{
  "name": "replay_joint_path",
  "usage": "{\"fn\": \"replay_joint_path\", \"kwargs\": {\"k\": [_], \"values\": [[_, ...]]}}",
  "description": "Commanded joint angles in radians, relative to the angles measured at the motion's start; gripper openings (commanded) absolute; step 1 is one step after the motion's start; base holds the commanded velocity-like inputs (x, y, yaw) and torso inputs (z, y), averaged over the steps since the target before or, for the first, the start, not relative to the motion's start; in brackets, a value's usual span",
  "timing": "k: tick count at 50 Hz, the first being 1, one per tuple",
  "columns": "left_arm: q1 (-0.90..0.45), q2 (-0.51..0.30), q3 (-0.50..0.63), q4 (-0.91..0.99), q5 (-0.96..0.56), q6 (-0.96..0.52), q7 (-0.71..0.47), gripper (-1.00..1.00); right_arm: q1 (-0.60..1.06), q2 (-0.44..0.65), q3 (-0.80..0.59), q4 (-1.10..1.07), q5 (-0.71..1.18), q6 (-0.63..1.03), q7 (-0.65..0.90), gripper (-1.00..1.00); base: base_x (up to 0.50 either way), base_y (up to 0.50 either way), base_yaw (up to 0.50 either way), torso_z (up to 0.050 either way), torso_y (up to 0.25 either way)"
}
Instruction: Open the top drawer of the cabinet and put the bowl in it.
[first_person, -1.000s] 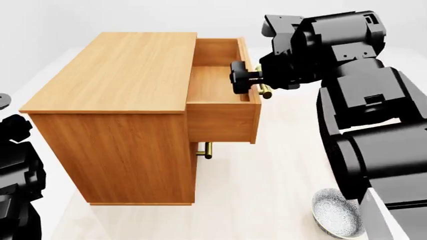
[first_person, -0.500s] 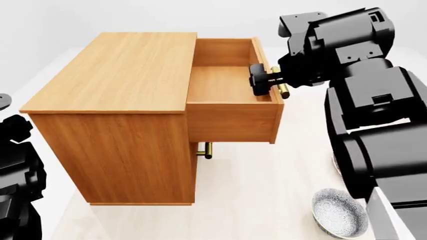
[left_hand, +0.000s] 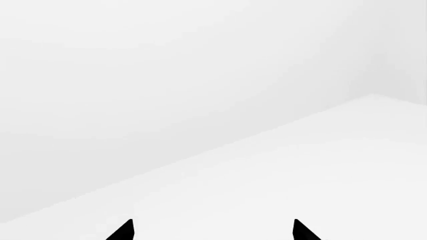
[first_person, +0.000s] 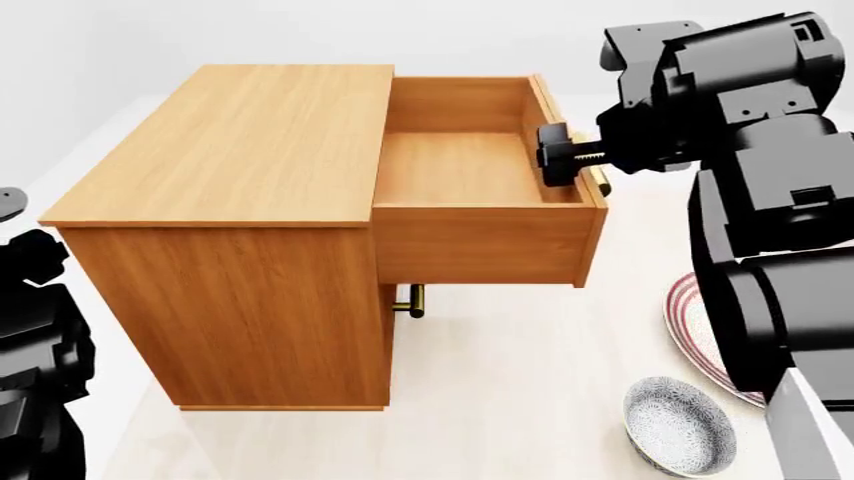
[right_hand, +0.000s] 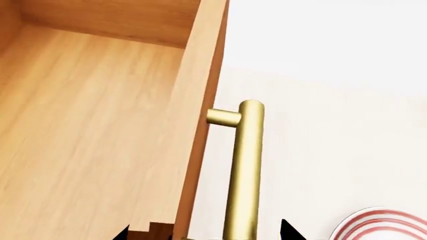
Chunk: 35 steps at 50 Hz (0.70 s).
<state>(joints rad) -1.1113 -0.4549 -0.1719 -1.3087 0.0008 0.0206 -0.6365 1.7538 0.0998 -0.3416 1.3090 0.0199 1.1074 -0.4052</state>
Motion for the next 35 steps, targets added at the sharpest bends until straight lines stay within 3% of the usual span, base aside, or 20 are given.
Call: {"fn": "replay_joint_path", "kwargs": {"k": [1, 35], "values": [[0.000, 0.003, 0.003, 0.000, 0.000, -0.001, -0.002, 1.00, 0.007, 0.029, -0.024, 0.000, -0.022, -0.007, 0.012, 1.00, 0.00, 0.00, 0.00, 0.000, 0.000], [0.010, 0.005, 0.002, 0.000, -0.001, 0.003, 0.000, 1.00, -0.009, 0.063, -0.089, 0.000, -0.022, -0.006, 0.042, 1.00, 0.00, 0.00, 0.00, 0.000, 0.000]]}}
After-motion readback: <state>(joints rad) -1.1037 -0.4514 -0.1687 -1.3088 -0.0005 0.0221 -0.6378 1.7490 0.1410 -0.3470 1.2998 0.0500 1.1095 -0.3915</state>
